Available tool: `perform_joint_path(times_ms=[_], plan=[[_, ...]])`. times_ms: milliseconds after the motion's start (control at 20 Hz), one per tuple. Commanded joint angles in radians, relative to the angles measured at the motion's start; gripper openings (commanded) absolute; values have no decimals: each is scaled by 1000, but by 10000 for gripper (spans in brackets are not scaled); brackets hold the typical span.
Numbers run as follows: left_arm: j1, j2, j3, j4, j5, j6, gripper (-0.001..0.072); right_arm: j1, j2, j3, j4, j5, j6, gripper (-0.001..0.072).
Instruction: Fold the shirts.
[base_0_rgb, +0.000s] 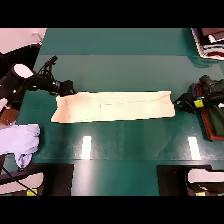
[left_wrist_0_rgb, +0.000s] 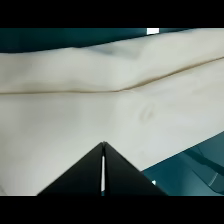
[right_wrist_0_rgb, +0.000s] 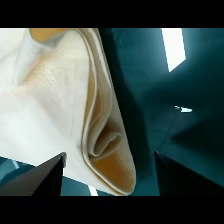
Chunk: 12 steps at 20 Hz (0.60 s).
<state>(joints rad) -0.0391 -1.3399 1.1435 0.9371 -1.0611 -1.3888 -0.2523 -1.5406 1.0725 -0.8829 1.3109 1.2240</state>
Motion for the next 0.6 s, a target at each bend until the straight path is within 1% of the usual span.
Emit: perform_joint_path(times_ms=[0, 50, 100, 150, 200, 250, 300, 350, 500, 550], plan=[[-76, -1, 0, -35, 48, 10, 22, 46, -66, -19, 83, -27, -39, 630], [-104, -1, 0, -35, 68, 9, 22, 60, -79, -19, 81, -40, -39, 609], [-129, -1, 0, -35, 94, 8, 22, 71, -87, -19, 79, -54, -39, 526], [-153, -1, 0, -36, 125, 4, 22, 74, -90, -19, 79, -68, -39, 468], [-177, -2, 0, -35, 161, -2, 21, 81, -88, -18, 80, -73, -39, 382], [-200, -4, 0, -37, 196, -11, 22, 82, -84, -18, 79, -73, -40, 272], [-225, -12, 4, -37, 227, -19, 21, 82, -74, -18, 79, -74, -52, 133], [-253, -34, 22, -36, 241, -19, 21, 82, -60, -18, 80, -75, -72, 15], [-331, -150, 129, -36, 225, -19, 21, 83, 7, 42, 78, -47, -74, 15], [-358, -198, 171, -36, 217, -22, 21, 87, 40, 82, 79, -21, -47, 15]])
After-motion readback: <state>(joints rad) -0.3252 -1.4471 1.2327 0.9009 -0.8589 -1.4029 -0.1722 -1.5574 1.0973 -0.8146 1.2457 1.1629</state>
